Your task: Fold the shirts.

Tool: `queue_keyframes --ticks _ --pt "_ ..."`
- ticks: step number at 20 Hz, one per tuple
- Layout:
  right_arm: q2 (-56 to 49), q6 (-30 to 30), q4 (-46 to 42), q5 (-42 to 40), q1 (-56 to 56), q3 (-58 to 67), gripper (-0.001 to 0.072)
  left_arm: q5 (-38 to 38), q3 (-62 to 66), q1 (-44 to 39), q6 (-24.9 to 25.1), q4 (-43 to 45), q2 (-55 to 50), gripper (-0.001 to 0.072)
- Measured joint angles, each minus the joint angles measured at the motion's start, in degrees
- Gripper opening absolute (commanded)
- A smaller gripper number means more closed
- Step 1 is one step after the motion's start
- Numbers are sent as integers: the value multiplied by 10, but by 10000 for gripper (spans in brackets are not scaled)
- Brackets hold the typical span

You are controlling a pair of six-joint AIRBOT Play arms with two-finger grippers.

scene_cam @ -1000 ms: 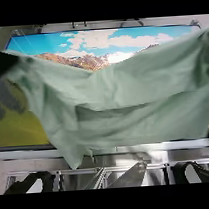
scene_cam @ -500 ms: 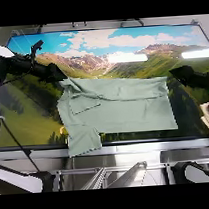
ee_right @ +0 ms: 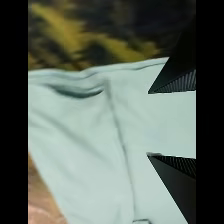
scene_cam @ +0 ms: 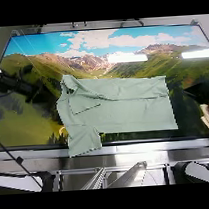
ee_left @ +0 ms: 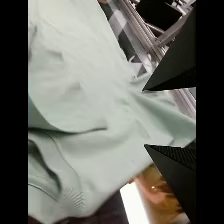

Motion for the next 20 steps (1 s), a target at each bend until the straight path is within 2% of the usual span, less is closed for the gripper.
queue_keyframes --ticks 4,8,11,14,20 --pt "3 7 -15 -2 -13 -27 423 47 -208 14 0 44 87 348" --pt "3 30 -71 10 -17 -34 424 93 -325 8 0 55 120 348" --pt "3 53 -162 28 -18 -45 424 135 -365 -19 0 56 128 348" --pt "3 63 -206 19 -17 -75 424 162 -379 -56 7 38 132 348" --pt "-24 66 -186 -12 -16 -118 423 212 -385 -106 24 13 133 348"
